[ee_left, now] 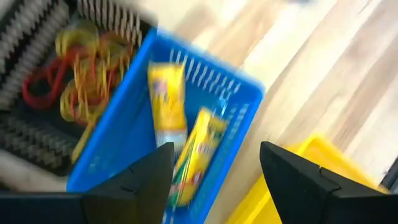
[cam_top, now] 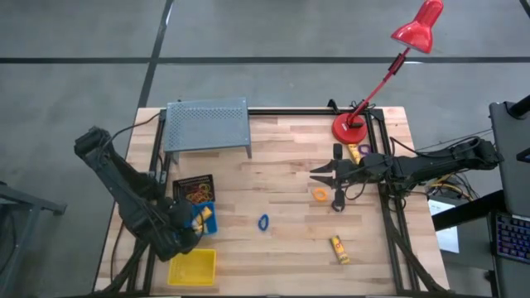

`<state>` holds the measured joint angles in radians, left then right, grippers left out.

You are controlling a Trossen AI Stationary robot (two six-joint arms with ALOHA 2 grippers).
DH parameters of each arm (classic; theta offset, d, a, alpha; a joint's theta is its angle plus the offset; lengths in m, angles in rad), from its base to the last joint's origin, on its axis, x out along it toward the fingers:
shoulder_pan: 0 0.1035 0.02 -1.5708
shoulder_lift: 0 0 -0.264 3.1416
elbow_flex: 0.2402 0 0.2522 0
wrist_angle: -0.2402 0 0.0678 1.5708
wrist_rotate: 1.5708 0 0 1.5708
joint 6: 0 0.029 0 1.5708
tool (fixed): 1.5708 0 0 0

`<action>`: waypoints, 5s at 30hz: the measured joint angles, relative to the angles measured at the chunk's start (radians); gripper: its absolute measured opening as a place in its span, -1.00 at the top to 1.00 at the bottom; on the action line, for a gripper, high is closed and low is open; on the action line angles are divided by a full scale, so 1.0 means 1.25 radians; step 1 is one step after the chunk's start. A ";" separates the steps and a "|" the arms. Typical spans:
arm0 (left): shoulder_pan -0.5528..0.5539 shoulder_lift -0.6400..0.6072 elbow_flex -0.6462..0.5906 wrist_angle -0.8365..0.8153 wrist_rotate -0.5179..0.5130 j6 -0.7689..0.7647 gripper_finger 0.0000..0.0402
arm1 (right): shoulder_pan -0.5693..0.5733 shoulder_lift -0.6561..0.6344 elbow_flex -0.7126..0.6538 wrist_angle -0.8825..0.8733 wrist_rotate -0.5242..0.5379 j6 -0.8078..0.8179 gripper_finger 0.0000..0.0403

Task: Pick & Place Office Desk Supplies
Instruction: Put the yellow crayon box in the blue bin

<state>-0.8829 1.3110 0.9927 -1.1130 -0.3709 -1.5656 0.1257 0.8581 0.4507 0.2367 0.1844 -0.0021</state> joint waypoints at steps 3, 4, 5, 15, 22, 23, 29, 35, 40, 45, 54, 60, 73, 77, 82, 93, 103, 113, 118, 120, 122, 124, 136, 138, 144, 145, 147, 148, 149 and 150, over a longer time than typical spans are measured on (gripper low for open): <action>0.000 -0.021 0.008 0.021 -0.117 0.023 -0.22 | 0.000 0.000 0.000 0.000 0.000 0.001 0.66; 0.000 -0.029 0.008 0.032 -0.164 0.030 -0.22 | 0.000 0.000 0.000 0.000 0.000 0.001 0.66; 0.000 -0.039 0.008 0.048 -0.211 0.050 -0.22 | 0.000 0.000 0.000 0.000 0.000 0.000 0.66; 0.043 -0.232 -0.041 0.514 -0.417 0.792 -0.16 | 0.000 0.000 0.000 0.000 0.000 -0.001 0.66; 0.202 -0.404 -0.218 0.877 -0.094 1.124 -0.16 | 0.000 0.000 0.000 0.000 0.000 0.000 0.66; 0.233 -0.427 -0.244 0.905 -0.045 1.142 -0.16 | 0.000 0.000 0.000 0.000 0.000 0.000 0.66; 0.375 -0.536 -0.308 0.924 0.080 1.151 -0.16 | 0.000 0.000 0.000 0.000 0.000 -0.001 0.66; 0.409 -0.615 -0.308 0.851 0.056 1.176 -0.16 | 0.000 0.000 0.000 0.000 0.000 -0.001 0.66; 0.409 -0.657 -0.308 0.741 0.033 1.160 -0.16 | 0.000 0.000 0.000 0.000 0.000 -0.001 0.66; 0.409 -0.665 -0.308 0.730 0.027 1.129 -0.16 | 0.000 0.000 0.000 0.000 0.000 -0.001 0.66; 0.409 -0.665 -0.309 0.734 0.003 1.124 -0.16 | 0.000 0.000 0.000 0.004 0.000 -0.022 0.66; 0.409 -0.664 -0.327 0.733 0.003 1.124 -0.16 | 0.000 0.000 0.000 0.005 0.000 -0.165 0.66; 0.409 -0.664 -0.414 0.711 0.003 1.120 -0.16 | 0.000 0.000 0.000 0.005 0.000 -0.049 0.66; 0.409 -0.664 -0.434 0.728 0.003 1.093 -0.16 | 0.000 0.000 0.000 0.005 0.000 -0.067 0.66; 0.409 -0.664 -0.433 0.728 0.004 1.081 -0.16 | 0.000 0.000 0.000 0.005 0.000 -0.067 0.66; 0.409 -0.665 -0.432 0.719 0.004 1.082 -0.16 | 0.000 0.000 0.000 0.006 0.000 -0.063 0.66; 0.409 -0.664 -0.432 0.681 0.004 1.085 -0.16 | 0.000 0.000 0.018 0.021 -0.012 0.078 0.66; 0.409 -0.664 -0.432 0.589 0.004 1.084 -0.16 | -0.002 0.014 0.278 -0.374 0.067 0.150 0.66; 0.409 -0.664 -0.432 0.551 0.004 1.084 -0.16 | -0.001 0.040 0.397 -0.502 0.067 0.096 0.66; 0.409 -0.664 -0.432 0.547 0.004 1.084 -0.16 | -0.001 0.049 0.417 -0.503 0.068 0.074 0.66; 0.409 -0.664 -0.432 0.545 0.004 1.084 -0.16 | -0.002 0.059 0.431 -0.502 0.068 0.056 0.66; 0.409 -0.664 -0.432 0.545 0.004 1.084 -0.16 | -0.001 0.068 0.434 -0.503 0.068 0.042 0.66; 0.409 -0.664 -0.432 0.545 0.004 1.084 -0.16 | -0.002 0.128 0.418 -0.518 0.069 0.093 0.66; 0.409 -0.664 -0.432 0.545 0.004 1.084 -0.16 | -0.009 0.138 0.438 -0.545 0.069 0.132 0.66; 0.409 -0.664 -0.432 0.545 0.004 1.084 -0.16 | -0.075 0.207 0.562 -0.881 0.071 0.363 0.66; 0.409 -0.665 -0.432 0.545 0.004 1.084 -0.16 | -0.087 0.224 0.585 -0.950 0.071 0.404 0.66; 0.409 -0.664 -0.432 0.545 0.004 1.084 -0.16 | -0.110 0.253 0.623 -1.052 0.090 0.479 0.66; 0.409 -0.665 -0.432 0.545 0.004 1.084 -0.16 | -0.122 0.268 0.636 -1.089 0.115 0.512 0.66; 0.409 -0.664 -0.432 0.545 0.004 1.084 -0.16 | -0.134 0.280 0.644 -1.116 0.146 0.544 0.66; 0.409 -0.664 -0.432 0.545 0.004 1.084 -0.16 | -0.147 0.293 0.649 -1.133 0.179 0.578 0.66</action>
<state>-0.3715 0.4805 0.4522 -0.4320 -0.3663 -0.2104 -0.0578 1.2239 1.2625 -1.1798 0.4081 0.7199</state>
